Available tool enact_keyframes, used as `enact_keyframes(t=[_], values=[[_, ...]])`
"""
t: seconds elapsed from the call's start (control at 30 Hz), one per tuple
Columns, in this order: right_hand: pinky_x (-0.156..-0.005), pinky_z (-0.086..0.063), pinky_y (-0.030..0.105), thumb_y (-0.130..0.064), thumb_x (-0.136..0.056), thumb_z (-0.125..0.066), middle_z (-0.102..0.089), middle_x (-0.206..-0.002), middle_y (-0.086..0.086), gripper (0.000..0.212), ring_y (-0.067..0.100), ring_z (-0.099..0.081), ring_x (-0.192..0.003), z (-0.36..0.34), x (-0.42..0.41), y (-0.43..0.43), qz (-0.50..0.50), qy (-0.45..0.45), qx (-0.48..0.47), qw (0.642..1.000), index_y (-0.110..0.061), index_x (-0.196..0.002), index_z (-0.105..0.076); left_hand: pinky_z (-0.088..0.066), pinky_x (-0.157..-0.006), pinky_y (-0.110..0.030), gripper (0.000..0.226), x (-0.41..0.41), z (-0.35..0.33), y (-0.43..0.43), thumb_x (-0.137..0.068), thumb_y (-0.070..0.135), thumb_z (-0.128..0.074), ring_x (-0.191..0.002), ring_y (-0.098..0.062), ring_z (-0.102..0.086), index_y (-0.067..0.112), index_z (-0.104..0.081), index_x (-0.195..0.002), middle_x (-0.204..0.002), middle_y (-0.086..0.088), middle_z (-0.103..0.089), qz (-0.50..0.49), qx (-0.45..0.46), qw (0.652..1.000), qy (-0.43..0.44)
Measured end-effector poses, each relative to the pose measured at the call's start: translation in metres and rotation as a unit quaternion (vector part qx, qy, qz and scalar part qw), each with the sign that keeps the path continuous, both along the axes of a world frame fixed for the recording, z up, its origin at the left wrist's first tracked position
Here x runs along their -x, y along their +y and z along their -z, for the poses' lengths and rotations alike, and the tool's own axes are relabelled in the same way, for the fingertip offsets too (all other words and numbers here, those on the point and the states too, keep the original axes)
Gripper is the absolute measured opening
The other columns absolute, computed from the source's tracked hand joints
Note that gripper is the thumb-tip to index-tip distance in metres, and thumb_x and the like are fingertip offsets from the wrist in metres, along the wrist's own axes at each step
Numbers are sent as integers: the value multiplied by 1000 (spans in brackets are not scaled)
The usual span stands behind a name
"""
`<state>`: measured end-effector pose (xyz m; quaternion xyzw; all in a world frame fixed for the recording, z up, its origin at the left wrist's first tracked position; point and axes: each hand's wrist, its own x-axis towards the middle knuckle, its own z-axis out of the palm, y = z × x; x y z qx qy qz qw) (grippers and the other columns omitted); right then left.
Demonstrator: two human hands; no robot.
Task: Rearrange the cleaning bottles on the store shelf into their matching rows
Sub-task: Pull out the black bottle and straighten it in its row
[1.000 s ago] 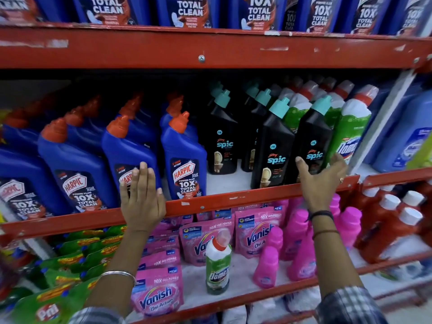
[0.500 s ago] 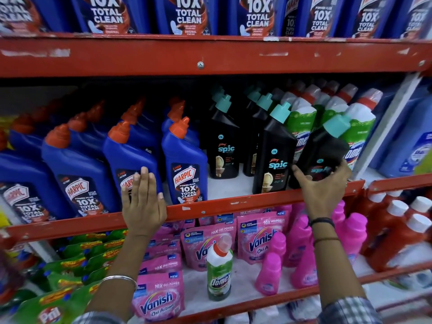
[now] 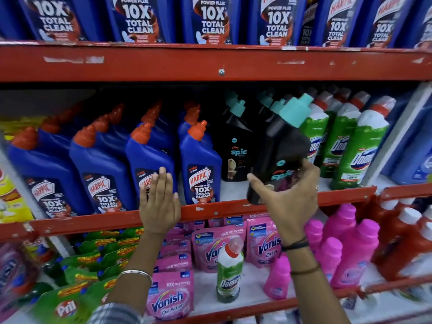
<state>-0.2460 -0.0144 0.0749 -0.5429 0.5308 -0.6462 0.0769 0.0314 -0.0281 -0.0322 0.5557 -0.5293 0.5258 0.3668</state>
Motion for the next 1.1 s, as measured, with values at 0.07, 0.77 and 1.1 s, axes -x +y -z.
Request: enact_keyframes(t=[0.07, 0.77, 1.1], values=[[-73, -40, 27, -56, -48, -84, -58, -115, 3, 92, 23, -58, -103, 3, -21, -8, -12, 7, -17, 1000, -12, -120, -46, -5, -121, -43, 66, 2, 0, 2, -94, 25, -36, -149, -19, -6, 7, -13, -153, -162, -5, -5, -1, -2, 1000, -1], [-65, -39, 34, -57, -56, -79, -49, -124, 8, 96, 32, -56, -108, 28, -69, -41, 34, 38, -107, 993, -12, -131, -40, -2, -122, -40, 60, -1, 2, 1, -99, 27, -28, -149, -18, -5, 8, -10, -154, -162, -4, -3, 7, 1, 1000, 4], [-68, -48, 41, -64, -58, -76, -48, -127, 9, 100, 32, -56, -108, 28, -67, -38, 36, 60, -114, 991, -13, -135, -38, -1, -122, -39, 61, -1, 2, 1, -99, 26, -28, -150, -17, -3, 9, -9, -154, -163, -3, -2, 4, 2, 1000, 6]])
